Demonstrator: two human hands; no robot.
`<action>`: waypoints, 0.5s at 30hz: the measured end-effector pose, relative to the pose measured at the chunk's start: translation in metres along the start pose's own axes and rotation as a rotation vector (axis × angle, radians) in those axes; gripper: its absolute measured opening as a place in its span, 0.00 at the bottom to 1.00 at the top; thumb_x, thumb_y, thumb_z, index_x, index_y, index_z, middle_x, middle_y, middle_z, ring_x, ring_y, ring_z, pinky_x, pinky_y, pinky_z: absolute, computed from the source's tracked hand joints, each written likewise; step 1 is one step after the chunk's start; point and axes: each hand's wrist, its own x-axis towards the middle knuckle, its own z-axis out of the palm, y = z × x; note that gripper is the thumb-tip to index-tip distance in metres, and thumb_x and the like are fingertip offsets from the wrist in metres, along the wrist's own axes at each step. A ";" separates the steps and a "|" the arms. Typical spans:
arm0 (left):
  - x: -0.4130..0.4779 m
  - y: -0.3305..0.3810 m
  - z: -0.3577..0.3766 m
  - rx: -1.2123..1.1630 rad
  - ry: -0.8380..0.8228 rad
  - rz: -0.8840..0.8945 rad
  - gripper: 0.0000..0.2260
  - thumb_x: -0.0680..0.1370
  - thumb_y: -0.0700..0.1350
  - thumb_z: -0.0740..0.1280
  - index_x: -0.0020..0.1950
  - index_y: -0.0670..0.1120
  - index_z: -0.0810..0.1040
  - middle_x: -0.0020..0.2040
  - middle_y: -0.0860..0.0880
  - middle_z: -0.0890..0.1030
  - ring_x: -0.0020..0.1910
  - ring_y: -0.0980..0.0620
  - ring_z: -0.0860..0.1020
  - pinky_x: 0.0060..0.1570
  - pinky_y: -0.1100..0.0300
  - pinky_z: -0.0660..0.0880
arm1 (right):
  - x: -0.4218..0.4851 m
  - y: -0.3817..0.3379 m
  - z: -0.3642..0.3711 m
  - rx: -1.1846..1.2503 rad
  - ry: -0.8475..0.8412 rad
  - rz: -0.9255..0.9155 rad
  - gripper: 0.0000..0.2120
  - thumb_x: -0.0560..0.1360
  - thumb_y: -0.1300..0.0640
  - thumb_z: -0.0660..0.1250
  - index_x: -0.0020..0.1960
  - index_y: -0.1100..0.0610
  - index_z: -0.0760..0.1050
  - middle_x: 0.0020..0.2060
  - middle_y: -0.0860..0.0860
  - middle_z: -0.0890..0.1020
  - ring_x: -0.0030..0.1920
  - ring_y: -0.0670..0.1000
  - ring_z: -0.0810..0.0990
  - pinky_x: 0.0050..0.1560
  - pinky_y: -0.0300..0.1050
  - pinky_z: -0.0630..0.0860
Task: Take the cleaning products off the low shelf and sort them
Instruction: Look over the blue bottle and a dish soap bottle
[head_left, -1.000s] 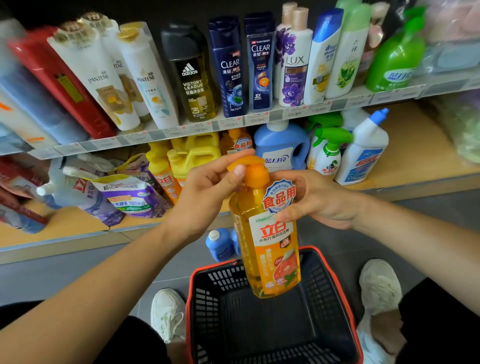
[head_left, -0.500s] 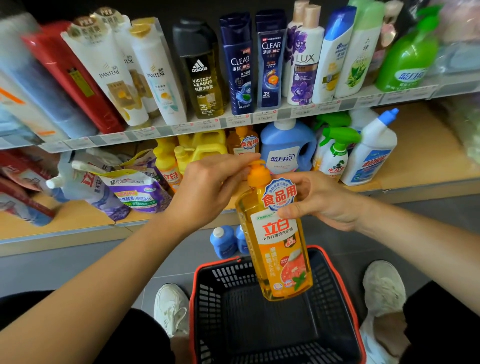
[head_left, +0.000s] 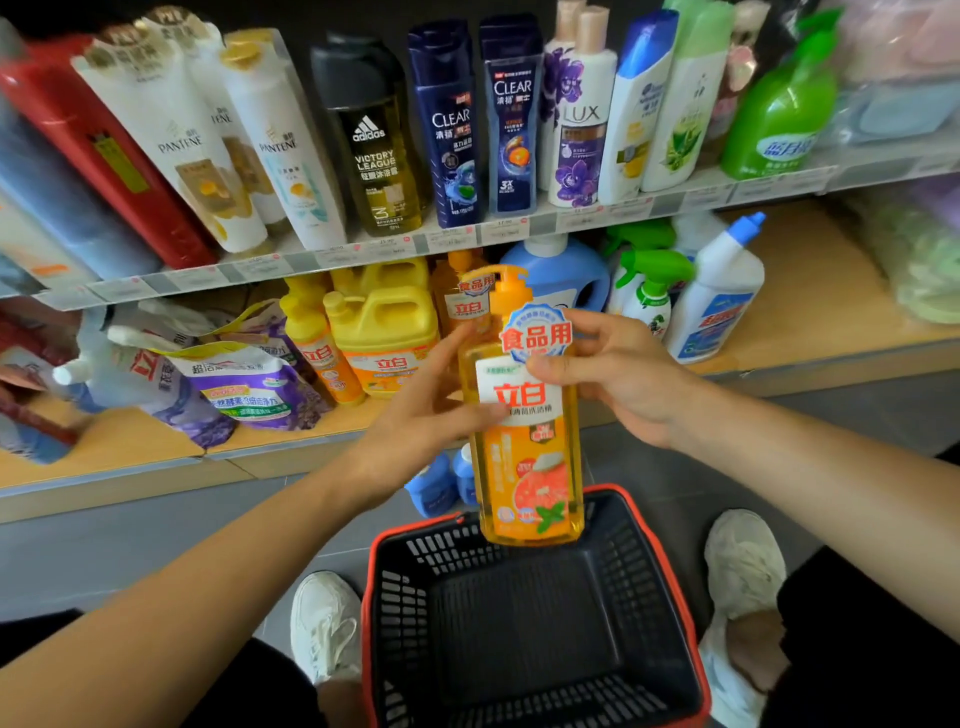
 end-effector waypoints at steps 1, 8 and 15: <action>-0.002 -0.006 0.004 0.018 0.001 -0.022 0.38 0.71 0.43 0.78 0.76 0.57 0.65 0.61 0.53 0.84 0.61 0.51 0.82 0.53 0.59 0.81 | 0.001 -0.001 0.000 0.000 0.032 -0.007 0.33 0.59 0.54 0.80 0.64 0.56 0.80 0.54 0.57 0.86 0.56 0.58 0.85 0.62 0.60 0.78; -0.005 -0.021 0.023 0.021 0.001 -0.108 0.31 0.69 0.39 0.77 0.69 0.46 0.71 0.56 0.53 0.86 0.54 0.54 0.85 0.46 0.63 0.80 | 0.007 -0.007 0.000 0.047 0.150 0.002 0.27 0.59 0.50 0.80 0.57 0.54 0.82 0.50 0.53 0.87 0.49 0.53 0.87 0.47 0.49 0.81; 0.001 -0.010 0.019 -0.255 0.047 -0.182 0.25 0.73 0.46 0.74 0.69 0.42 0.75 0.61 0.42 0.83 0.59 0.42 0.83 0.56 0.46 0.81 | 0.000 -0.008 -0.009 -0.247 0.090 -0.317 0.27 0.75 0.63 0.74 0.71 0.48 0.71 0.68 0.50 0.76 0.60 0.51 0.82 0.60 0.50 0.80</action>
